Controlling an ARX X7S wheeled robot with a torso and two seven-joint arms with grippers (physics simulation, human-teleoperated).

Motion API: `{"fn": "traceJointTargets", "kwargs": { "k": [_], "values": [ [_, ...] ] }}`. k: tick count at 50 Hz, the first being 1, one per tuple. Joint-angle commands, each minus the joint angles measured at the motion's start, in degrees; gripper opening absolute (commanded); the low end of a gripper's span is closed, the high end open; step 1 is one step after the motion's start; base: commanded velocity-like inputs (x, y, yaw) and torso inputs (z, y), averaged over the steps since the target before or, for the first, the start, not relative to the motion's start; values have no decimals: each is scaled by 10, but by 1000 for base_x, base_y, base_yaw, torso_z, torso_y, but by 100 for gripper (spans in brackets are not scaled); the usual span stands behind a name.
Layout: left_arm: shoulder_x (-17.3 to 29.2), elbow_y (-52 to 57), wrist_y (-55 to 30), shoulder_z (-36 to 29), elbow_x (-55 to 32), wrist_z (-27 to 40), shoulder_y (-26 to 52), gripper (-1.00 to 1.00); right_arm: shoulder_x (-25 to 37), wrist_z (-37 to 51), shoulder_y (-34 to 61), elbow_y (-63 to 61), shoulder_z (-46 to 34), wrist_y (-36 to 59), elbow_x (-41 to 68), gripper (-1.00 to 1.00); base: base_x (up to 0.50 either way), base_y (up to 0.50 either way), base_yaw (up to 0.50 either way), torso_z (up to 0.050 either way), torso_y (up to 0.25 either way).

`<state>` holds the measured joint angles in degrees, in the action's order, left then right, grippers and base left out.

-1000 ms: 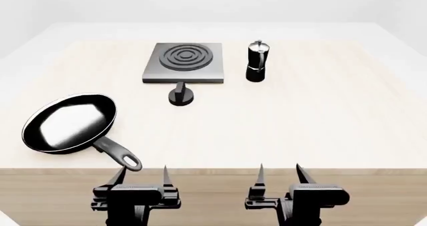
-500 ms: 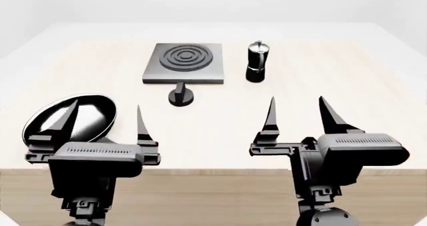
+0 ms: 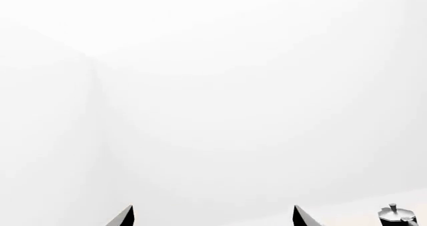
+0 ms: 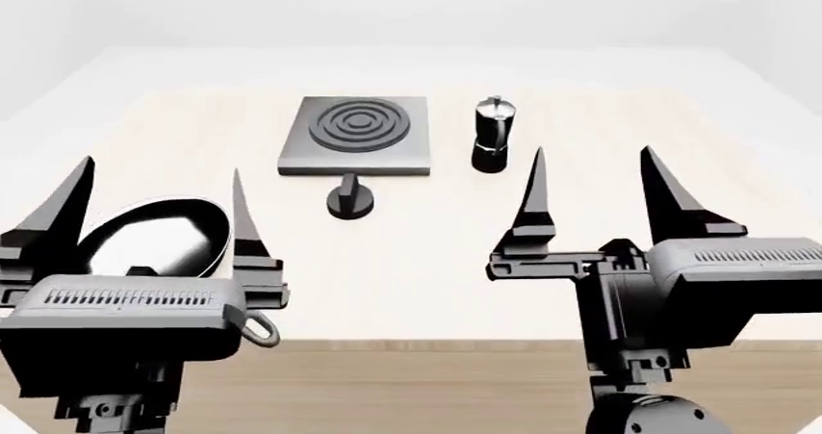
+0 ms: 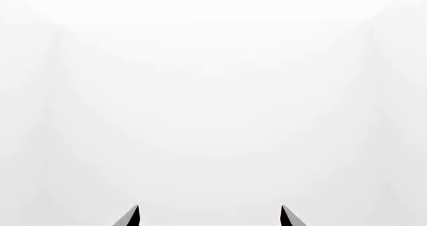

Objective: Turn on the stove and put the moka pot on it.

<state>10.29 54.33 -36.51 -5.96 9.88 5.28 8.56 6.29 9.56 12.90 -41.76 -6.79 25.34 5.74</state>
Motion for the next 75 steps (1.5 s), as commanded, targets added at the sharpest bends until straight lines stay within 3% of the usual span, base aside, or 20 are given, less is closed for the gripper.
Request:
{"fn": "traceJointTargets", "kwargs": {
  "k": [1, 18, 22, 35, 40, 49, 51, 56, 58, 62, 70, 75],
  "values": [
    [4, 21, -13, -5, 1, 2, 1, 100, 8, 10, 3, -14, -9, 10, 5, 100, 0, 0, 0, 50, 8],
    [9, 30, -14, -13, 6, 9, -4, 100, 16, 24, 6, -21, -9, 17, 20, 100, 0, 0, 0, 50, 9],
    [11, 31, -18, -20, 12, 9, -3, 100, 25, 23, -12, -3, -26, -18, 2, 100, 0, 0, 0, 0, 0],
    [15, 38, -19, -27, 17, 10, -2, 100, 28, 33, 3, -15, -27, 14, 12, 100, 0, 165, 0, 0, 0],
    [16, 37, -16, -24, 15, 10, -4, 100, 30, 32, -15, 8, -31, -25, 10, 100, 0, 240, 0, 0, 0],
    [16, 39, -18, -28, 17, 11, -1, 100, 32, 38, 0, -7, -27, 7, 25, 100, 0, 173, 0, 0, 0],
    [15, 39, -18, -28, 17, 11, -1, 100, 32, 35, -18, 11, -29, -30, 23, 100, 0, 0, 0, 0, 0],
    [15, 43, -22, -30, 20, 10, 0, 100, 34, 39, -2, -9, -28, 6, 34, 100, 9, 0, 0, 0, 0],
    [15, 44, -24, -31, 20, 10, 1, 100, 35, 37, -22, 12, -34, -35, 25, 100, 137, 0, 0, 0, 0],
    [15, 42, -20, -29, 19, 10, -1, 100, 37, 41, -5, -8, -30, 2, 35, 100, 236, 0, 0, 0, 0],
    [14, 43, -21, -30, 20, 10, -2, 100, 41, 42, -25, 15, -37, -41, 27, 100, 277, 0, 0, 0, 0],
    [13, 45, -22, -29, 21, 9, -3, 100, 42, 48, -8, -6, -34, -5, 37, 100, 279, 0, 0, 0, 0]
  ]
}}
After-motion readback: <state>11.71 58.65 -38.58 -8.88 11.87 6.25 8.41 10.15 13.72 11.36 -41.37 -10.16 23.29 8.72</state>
